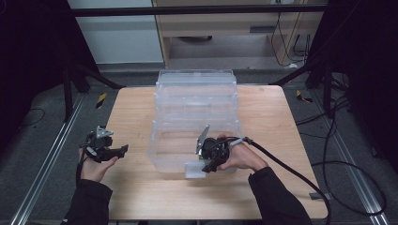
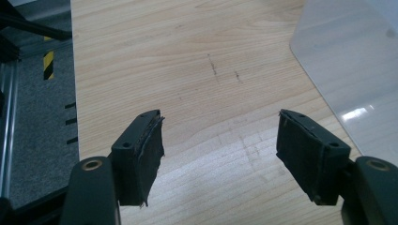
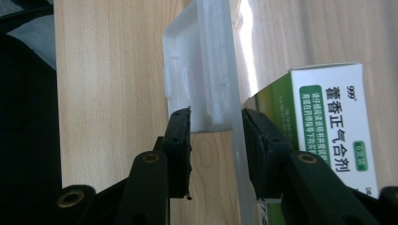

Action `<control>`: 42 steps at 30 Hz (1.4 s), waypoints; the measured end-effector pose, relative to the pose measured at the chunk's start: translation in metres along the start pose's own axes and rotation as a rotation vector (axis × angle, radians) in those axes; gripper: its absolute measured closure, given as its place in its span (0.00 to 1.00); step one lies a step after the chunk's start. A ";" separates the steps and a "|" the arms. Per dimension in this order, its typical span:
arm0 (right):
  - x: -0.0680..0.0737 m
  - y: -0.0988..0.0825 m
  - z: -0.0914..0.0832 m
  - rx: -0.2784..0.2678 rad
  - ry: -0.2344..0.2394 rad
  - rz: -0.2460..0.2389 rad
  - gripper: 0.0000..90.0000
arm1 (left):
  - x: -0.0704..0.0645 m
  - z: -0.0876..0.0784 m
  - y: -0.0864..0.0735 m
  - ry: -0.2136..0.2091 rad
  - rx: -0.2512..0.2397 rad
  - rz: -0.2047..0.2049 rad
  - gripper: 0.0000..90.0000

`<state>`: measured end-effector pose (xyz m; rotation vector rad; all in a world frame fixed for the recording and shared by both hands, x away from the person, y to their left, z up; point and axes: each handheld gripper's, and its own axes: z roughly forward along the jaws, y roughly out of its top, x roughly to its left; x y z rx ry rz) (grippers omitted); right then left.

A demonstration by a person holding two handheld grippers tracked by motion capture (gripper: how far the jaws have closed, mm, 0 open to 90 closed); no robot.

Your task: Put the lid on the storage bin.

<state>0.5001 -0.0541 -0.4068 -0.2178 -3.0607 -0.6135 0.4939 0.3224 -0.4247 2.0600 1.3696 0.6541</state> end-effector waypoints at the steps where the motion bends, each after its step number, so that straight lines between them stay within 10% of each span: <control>1: 0.000 0.000 0.000 0.000 0.000 -0.001 0.71 | 0.000 -0.001 0.001 -0.004 0.000 0.002 0.35; 42: 0.001 -0.001 0.000 -0.005 -0.011 -0.023 0.72 | -0.042 -0.038 0.126 -0.217 -0.153 0.341 0.37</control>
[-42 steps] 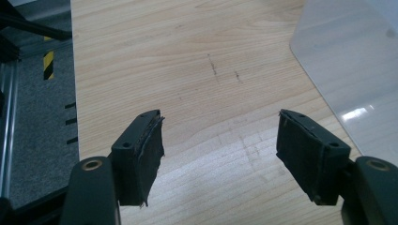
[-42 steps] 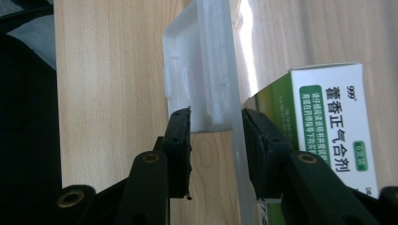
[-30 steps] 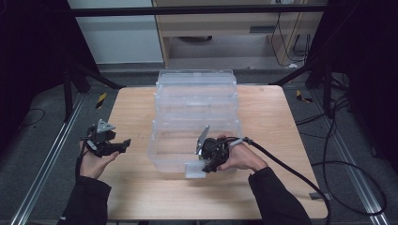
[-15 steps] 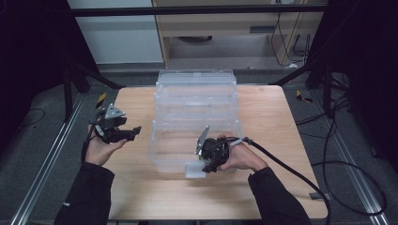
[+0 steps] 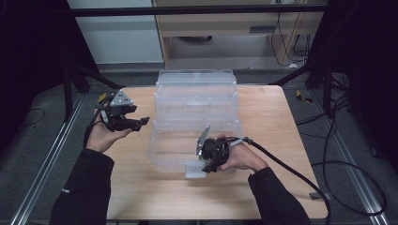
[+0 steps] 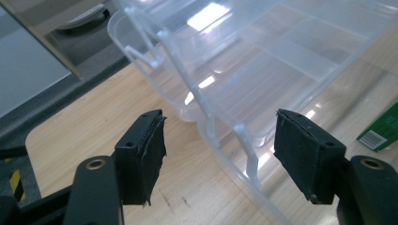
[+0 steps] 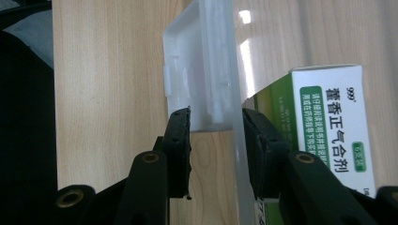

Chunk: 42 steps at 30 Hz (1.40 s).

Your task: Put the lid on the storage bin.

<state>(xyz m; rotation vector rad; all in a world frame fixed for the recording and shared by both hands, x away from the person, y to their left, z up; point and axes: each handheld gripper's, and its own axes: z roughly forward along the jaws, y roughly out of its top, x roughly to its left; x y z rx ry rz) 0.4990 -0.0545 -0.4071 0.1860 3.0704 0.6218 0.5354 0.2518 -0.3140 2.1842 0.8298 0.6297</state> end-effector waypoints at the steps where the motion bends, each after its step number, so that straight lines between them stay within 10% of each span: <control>1: 0.000 0.000 0.000 0.000 0.000 0.000 0.72 | 0.000 0.000 0.003 -0.003 0.000 0.005 0.37; 42: 0.000 -0.001 0.000 -0.004 -0.001 -0.023 0.72 | -0.005 0.037 0.079 -0.164 0.003 0.286 0.45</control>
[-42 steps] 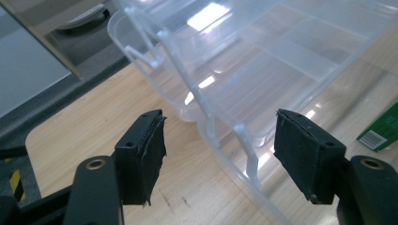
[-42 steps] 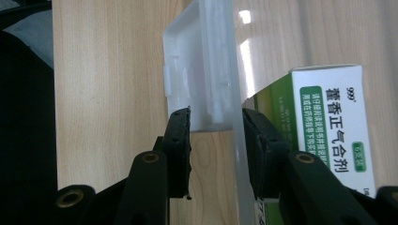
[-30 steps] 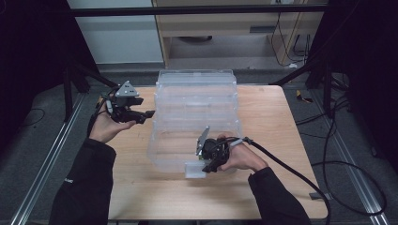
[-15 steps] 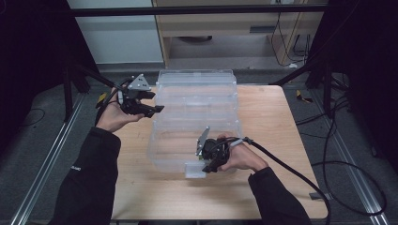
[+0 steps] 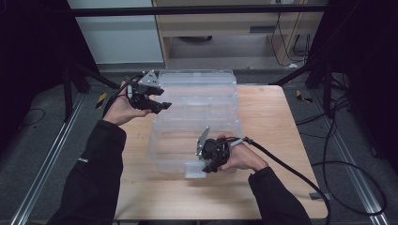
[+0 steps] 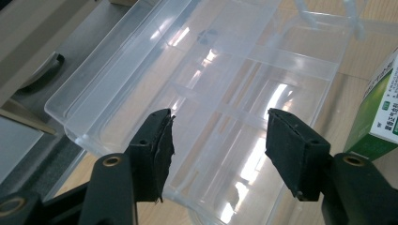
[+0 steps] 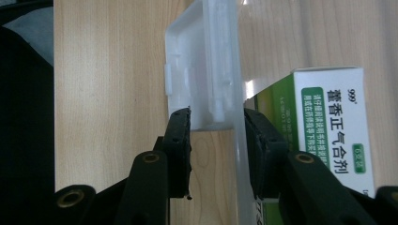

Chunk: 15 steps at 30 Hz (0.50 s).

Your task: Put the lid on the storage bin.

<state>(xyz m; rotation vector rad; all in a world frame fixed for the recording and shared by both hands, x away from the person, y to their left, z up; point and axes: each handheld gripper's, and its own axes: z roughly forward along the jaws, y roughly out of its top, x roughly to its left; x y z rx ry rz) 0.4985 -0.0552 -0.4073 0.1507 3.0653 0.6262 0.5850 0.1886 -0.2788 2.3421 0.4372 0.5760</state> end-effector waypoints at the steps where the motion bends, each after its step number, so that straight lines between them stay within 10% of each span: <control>1: 0.000 0.000 0.000 -0.002 0.004 0.003 0.72 | 0.001 0.001 0.002 -0.002 0.001 0.008 0.45; 15: -0.001 -0.001 0.000 -0.002 0.006 -0.015 0.72 | 0.000 0.020 0.020 -0.031 0.026 0.086 0.46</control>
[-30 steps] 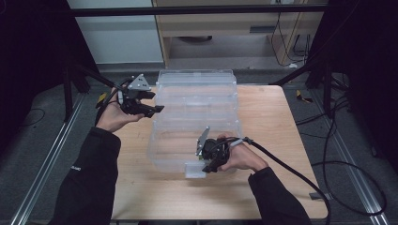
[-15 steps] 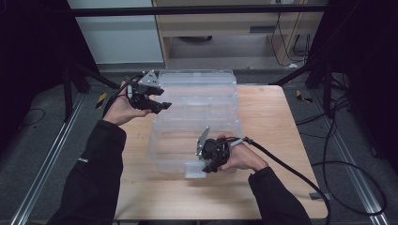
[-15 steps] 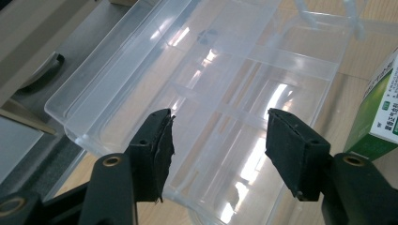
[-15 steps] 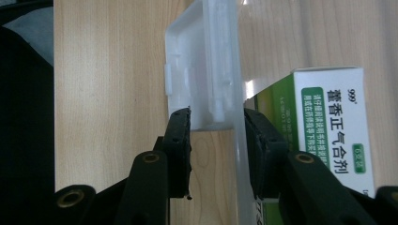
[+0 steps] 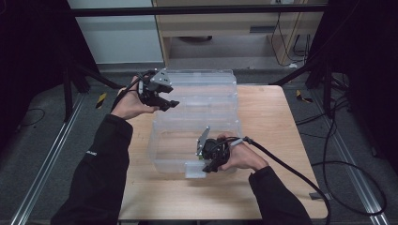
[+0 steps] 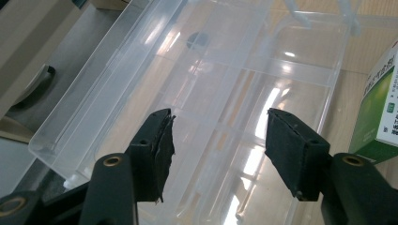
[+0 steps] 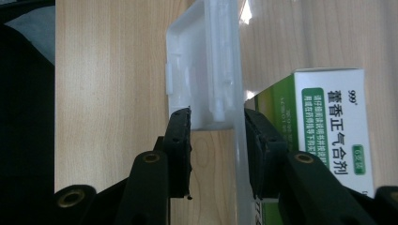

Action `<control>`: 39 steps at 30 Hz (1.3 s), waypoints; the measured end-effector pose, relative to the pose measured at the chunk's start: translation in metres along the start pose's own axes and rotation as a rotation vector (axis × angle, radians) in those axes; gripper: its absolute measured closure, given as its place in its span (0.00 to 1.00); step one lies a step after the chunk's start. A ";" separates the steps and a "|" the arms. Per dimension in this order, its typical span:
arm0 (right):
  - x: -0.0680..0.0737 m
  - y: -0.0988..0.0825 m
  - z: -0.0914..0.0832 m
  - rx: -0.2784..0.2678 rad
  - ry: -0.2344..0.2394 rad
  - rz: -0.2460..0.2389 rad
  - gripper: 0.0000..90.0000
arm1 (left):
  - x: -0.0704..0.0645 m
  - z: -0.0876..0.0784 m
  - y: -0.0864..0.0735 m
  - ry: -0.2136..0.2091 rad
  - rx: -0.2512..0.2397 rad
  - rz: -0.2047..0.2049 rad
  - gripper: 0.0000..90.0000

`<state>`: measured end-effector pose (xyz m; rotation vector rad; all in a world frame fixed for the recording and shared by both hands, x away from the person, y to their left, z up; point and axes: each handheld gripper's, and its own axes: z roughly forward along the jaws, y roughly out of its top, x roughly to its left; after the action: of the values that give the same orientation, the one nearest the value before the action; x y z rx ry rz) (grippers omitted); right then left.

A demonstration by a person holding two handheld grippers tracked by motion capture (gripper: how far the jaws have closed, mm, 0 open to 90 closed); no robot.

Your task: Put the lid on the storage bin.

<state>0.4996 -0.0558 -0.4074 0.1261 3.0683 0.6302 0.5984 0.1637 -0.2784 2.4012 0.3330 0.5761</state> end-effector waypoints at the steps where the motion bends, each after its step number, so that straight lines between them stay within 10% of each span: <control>1: 0.000 0.000 0.000 0.000 0.000 -0.001 0.72 | 0.001 0.001 0.001 -0.004 -0.004 0.002 0.46; 39: -0.001 0.000 0.000 -0.002 0.014 -0.009 0.73 | 0.014 0.046 0.017 -0.061 0.122 0.125 0.54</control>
<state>0.5009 -0.0563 -0.4075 0.1090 3.0796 0.6372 0.6343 0.1315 -0.2952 2.5652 0.1976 0.5504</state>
